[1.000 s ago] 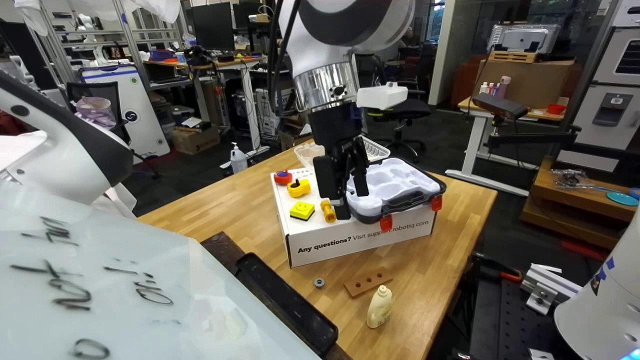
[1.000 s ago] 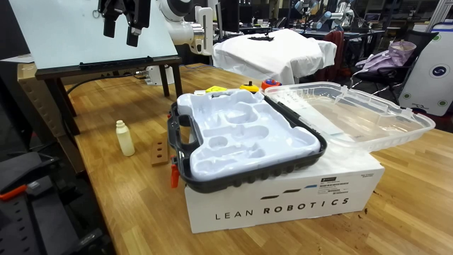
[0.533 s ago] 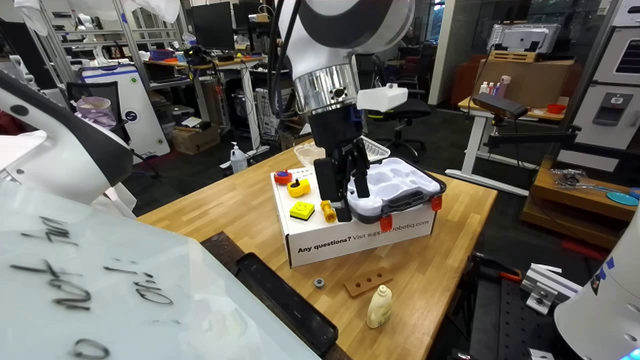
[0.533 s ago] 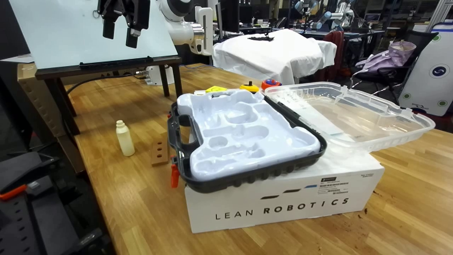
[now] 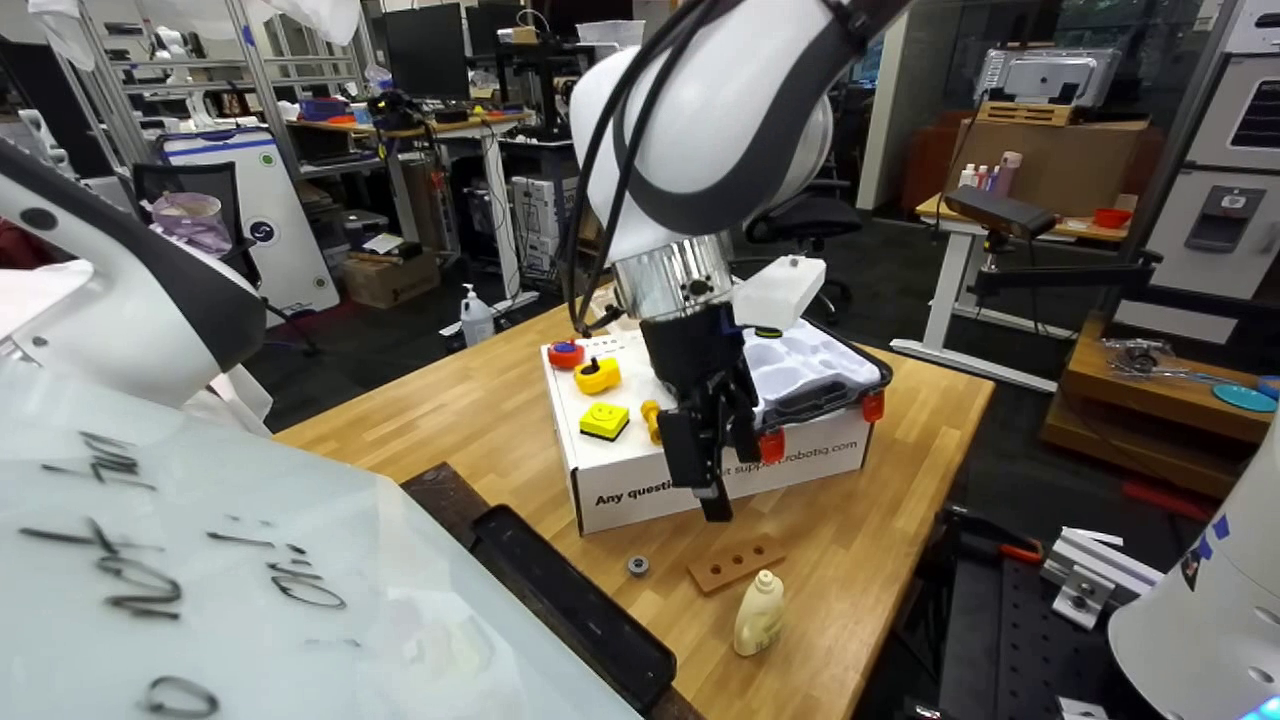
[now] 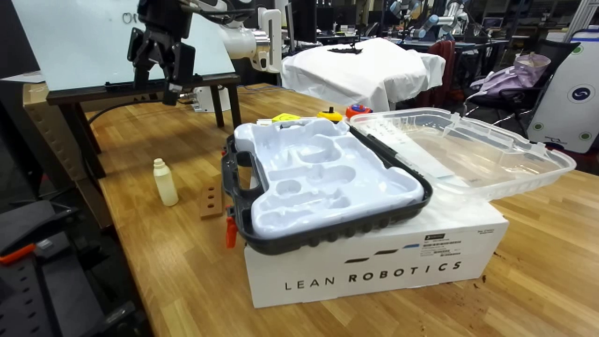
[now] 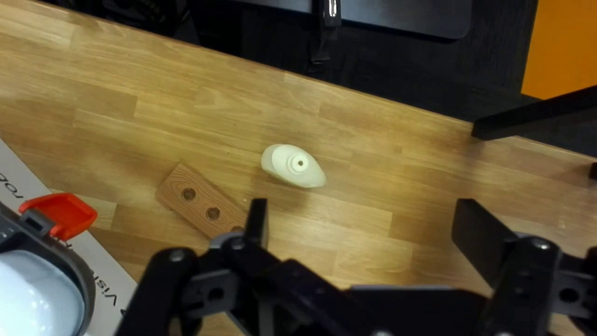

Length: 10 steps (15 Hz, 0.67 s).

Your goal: Move the white bottle on the table backwards

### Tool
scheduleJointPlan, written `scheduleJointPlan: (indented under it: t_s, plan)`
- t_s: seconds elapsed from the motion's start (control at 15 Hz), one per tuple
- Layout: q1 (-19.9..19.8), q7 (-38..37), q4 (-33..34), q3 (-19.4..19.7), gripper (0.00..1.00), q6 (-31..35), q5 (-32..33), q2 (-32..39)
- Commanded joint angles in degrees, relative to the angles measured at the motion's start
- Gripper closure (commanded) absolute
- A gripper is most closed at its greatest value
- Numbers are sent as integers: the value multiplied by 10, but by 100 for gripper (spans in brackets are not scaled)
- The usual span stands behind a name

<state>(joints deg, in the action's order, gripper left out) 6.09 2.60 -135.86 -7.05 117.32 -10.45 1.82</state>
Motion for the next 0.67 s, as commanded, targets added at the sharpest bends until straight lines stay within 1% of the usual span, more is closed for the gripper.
scheduleJointPlan:
  t_s: [0.0,0.07,0.2,0.27,0.4,0.6]
  plan:
    - [-1,12,-20,2,0,28,-16,23]
    - [-2,12,-23,3,0,30,-19,33]
    - [-9,22,-21,5,0,8,-46,63]
    - [-1,3,-26,3,0,18,-19,48]
    - [-2,5,-25,3,0,20,-21,60]
    - [-1,5,-23,3,0,19,-21,56]
